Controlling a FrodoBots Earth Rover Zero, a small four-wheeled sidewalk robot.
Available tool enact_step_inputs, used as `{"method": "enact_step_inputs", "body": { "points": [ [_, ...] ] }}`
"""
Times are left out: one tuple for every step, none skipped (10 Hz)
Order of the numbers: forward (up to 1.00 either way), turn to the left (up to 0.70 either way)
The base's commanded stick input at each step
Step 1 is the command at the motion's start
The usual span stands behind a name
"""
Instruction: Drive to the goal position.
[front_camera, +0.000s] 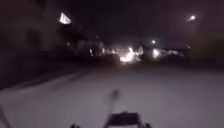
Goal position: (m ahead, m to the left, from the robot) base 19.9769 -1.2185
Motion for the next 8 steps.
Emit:
{"method": "enact_step_inputs", "body": {
  "points": [
    [0.85, 0.0],
    [0.85, 0.0],
    [0.85, 0.0],
    [0.85, 0.0],
    [0.85, 0.0],
    [0.85, 0.0],
    [0.85, 0.0],
    [0.85, 0.0]
  ]
}}
